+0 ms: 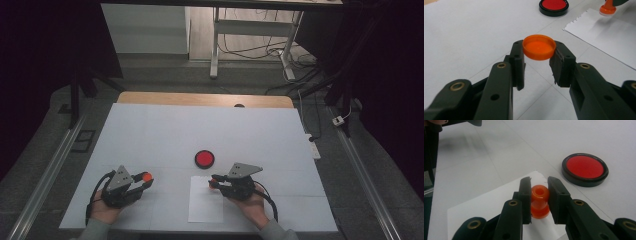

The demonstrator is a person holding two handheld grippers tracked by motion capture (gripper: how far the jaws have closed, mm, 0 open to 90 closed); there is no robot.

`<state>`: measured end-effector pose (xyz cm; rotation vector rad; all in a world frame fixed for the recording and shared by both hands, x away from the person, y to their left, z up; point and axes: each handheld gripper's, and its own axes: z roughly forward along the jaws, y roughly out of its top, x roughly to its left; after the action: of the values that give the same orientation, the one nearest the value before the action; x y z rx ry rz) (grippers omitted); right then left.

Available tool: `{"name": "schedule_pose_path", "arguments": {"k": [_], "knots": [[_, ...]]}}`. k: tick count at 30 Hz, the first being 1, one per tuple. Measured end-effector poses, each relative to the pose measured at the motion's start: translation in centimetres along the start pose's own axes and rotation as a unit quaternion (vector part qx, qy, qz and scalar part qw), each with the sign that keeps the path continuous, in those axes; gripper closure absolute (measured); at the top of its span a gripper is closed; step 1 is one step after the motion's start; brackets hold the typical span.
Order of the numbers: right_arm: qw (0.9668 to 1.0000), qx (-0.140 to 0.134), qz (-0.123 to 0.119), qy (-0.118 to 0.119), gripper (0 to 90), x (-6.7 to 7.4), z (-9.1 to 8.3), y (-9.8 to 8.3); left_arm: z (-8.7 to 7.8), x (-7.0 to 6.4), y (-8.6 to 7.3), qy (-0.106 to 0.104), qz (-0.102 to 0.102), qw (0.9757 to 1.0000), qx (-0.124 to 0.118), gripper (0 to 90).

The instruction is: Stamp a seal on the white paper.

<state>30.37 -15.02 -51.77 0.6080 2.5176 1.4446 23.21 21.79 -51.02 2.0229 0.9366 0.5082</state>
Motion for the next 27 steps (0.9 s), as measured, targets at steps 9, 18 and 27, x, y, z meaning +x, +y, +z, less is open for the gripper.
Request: {"name": "schedule_pose_path", "arguments": {"k": [9, 18, 27], "knots": [[1.0, 0.005, -0.001, 0.003, 73.4, 0.2, 0.6, -0.2, 0.0, 0.0, 0.0, -0.001, -0.001, 1.0, 0.0, 65.4], [0.9998, 0.017, -0.01, 0.004, 73.3, 0.5, 1.1, -0.4, 0.0, 0.0, 0.0, -0.002, 0.0, 1.0, 0.0, 65.4], [0.9994, 0.026, -0.022, 0.002, 73.4, 0.7, 1.3, -0.5, 0.0, 0.0, 0.0, -0.002, 0.001, 1.0, 0.002, 65.4]]}}
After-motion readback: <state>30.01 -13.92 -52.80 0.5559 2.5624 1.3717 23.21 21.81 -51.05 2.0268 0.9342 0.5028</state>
